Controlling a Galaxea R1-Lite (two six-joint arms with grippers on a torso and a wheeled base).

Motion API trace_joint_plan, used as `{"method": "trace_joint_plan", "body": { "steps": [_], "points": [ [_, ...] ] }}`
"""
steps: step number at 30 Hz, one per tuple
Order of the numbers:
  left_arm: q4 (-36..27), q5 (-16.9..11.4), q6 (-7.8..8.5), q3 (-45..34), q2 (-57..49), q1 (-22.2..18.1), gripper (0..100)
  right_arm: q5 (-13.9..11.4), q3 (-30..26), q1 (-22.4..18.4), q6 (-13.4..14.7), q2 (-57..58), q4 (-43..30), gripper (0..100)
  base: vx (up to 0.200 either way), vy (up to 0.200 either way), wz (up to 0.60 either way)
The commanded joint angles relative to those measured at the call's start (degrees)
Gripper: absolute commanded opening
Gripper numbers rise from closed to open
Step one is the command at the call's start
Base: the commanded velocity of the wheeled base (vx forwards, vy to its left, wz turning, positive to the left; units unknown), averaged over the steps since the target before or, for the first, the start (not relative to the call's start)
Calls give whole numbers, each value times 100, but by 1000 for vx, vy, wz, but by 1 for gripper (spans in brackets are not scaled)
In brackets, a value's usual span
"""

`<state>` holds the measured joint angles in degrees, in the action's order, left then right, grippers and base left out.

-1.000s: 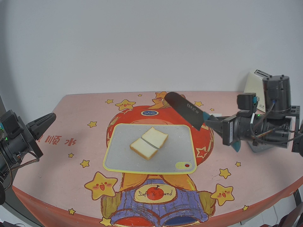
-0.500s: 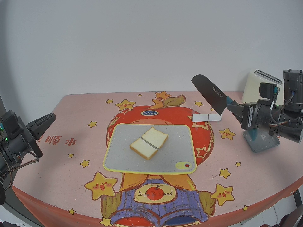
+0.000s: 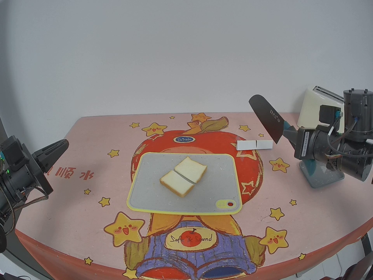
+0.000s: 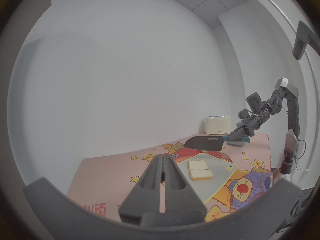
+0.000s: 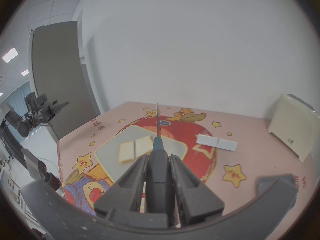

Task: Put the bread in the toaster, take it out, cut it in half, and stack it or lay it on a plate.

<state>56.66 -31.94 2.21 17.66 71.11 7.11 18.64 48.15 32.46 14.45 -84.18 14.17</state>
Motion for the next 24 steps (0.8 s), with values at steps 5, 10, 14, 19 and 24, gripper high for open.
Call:
{"method": "trace_joint_plan", "body": {
  "steps": [5, 10, 14, 19, 24],
  "points": [
    [3, 4, -36, 88, 17, -113, 0, 360, -183, 129, 23, -20, 25, 0, 0, 0, 0],
    [12, -40, -45, 141, 17, -386, 0, 333, -412, 129, 67, 24, 25, 0, 0, 0, 0],
    [3, -40, -54, 158, 17, -386, 0, 500, -394, 331, 67, -37, 25, 0, 0, 0, 0],
    [3, -32, -45, 88, 17, -377, 0, 527, -430, 287, 85, -108, 148, 0, 0, 0, 0],
    [3, -40, -27, 44, 17, -359, 0, 615, -755, 278, 67, -275, 1000, 0, 0, 0, 0]
  ]
}}
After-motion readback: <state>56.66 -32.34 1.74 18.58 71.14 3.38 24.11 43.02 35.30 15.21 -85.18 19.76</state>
